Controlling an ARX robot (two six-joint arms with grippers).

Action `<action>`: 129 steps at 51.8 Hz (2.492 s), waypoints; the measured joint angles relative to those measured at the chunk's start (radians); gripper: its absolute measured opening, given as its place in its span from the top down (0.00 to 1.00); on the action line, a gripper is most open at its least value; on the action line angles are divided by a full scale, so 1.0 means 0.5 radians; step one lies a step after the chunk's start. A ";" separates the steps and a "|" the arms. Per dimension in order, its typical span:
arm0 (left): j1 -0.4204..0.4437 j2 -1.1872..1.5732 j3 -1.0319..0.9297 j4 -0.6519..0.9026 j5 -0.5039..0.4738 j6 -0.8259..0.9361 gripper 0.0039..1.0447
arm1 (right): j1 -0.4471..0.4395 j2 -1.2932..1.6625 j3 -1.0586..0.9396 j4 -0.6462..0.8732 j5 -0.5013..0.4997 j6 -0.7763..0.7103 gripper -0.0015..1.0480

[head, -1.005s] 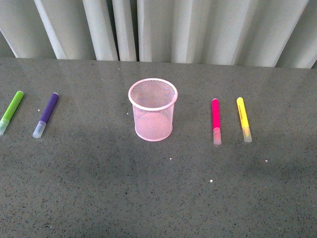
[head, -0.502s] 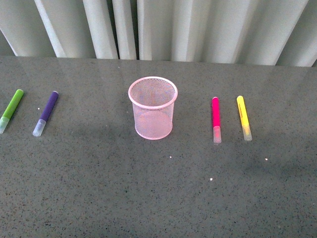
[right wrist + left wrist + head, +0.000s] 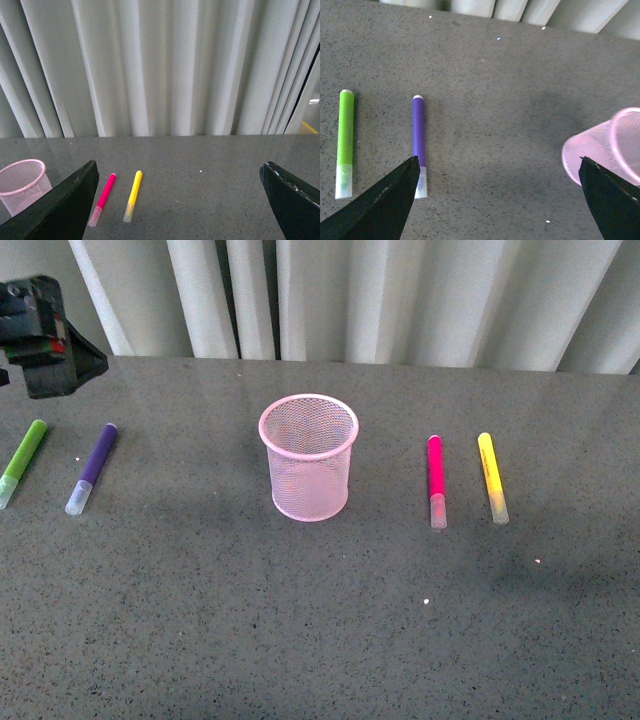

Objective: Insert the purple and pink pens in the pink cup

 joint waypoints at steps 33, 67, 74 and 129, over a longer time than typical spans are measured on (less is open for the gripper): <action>0.099 0.910 0.687 -0.097 -0.137 0.427 0.06 | 0.000 0.001 0.000 0.000 0.000 0.000 0.07; 0.121 1.257 0.962 -0.154 -0.188 0.375 0.06 | 0.000 0.001 0.000 0.000 0.000 -0.001 0.07; 0.127 1.324 0.990 -0.154 -0.201 0.369 0.06 | 0.000 0.001 0.000 0.000 0.000 -0.001 0.07; 0.085 1.359 1.130 -0.342 -0.069 0.037 0.87 | 0.000 0.001 0.000 0.000 0.000 -0.001 0.07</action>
